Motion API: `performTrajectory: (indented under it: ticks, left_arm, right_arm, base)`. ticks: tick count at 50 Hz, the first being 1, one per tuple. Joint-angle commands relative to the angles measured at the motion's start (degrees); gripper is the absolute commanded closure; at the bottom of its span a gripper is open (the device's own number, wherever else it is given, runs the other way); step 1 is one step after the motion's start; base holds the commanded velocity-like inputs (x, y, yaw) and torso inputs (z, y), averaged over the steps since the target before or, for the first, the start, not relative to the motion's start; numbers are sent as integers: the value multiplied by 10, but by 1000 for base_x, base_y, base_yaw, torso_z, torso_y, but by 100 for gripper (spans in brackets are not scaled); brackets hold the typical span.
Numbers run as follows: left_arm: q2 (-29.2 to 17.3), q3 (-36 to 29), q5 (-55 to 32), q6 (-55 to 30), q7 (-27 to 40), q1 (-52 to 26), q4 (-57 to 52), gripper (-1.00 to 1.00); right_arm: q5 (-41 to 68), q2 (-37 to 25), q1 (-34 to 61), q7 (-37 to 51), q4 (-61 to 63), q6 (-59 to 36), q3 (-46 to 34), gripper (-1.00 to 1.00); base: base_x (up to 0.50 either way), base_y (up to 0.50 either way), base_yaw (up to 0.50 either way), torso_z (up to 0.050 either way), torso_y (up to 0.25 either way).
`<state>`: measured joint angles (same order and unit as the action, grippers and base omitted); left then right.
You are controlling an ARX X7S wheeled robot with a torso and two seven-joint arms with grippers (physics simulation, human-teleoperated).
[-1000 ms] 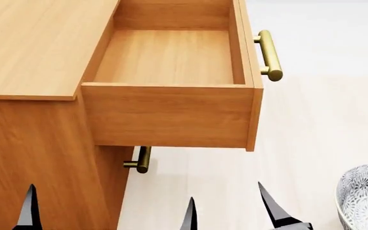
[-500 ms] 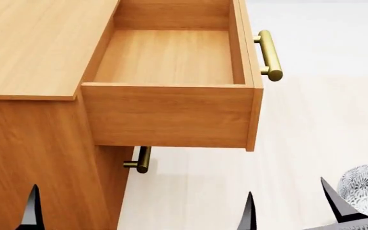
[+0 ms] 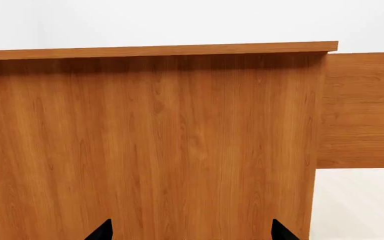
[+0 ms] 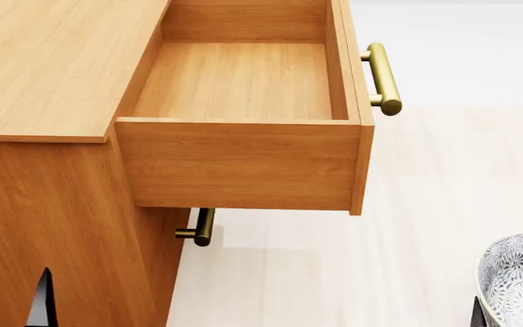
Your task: Put the bowl on top of the cabinet.
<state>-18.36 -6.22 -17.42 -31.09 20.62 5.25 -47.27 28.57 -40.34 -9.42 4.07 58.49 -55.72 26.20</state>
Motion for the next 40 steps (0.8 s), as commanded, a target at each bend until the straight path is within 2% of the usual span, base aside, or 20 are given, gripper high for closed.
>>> performTrajectory:
  ticks: [1, 5, 13, 16, 19, 22, 25, 30, 40]
  left_arm:
    - [-5, -7, 1, -6, 5, -3, -6, -100]
    - [-5, -19, 12, -3, 8, -1, -2, -100]
    - [-6, -29, 16, -7, 13, -4, -6, -100]
    - [-8, -31, 17, -7, 14, 0, -10, -100]
    - [-8, -36, 22, 1, 14, 4, -4, -100]
    - [-9, -33, 21, 2, 15, 6, -3, -100]
    - [-9, -33, 22, 5, 16, 6, 1, -100]
    - [-10, -33, 23, 15, 16, 9, 8, -100]
    - [-14, -28, 24, 28, 18, 17, 18, -100]
  right_arm:
    - [74, -40, -53, -23, -18, -11, 119, -100]
    - [80, -47, -62, -38, -28, -14, 142, -100]
    - [87, -71, -42, -42, -73, -30, 132, -100]
    - [90, -83, -15, -29, -98, -42, 100, -100]
    - [84, -94, 41, -2, -147, -58, 23, -100]
    - [84, -99, 88, 15, -184, -77, -19, -100]
    - [57, -98, 122, 24, -242, -63, -93, -100]
    - [22, -86, 158, 26, -307, -34, -172, -100]
    - [-3, -70, 230, 18, -372, -39, -267, -100]
  base:
    - [0, 0, 0, 0, 0]
    - [0, 0, 0, 0, 0]
    - [0, 0, 0, 0, 0]
    - [0, 0, 0, 0, 0]
    - [0, 0, 0, 0, 0]
    - [0, 0, 0, 0, 0]
    - [0, 0, 0, 0, 0]
    - [0, 0, 0, 0, 0]
    - [0, 0, 0, 0, 0]
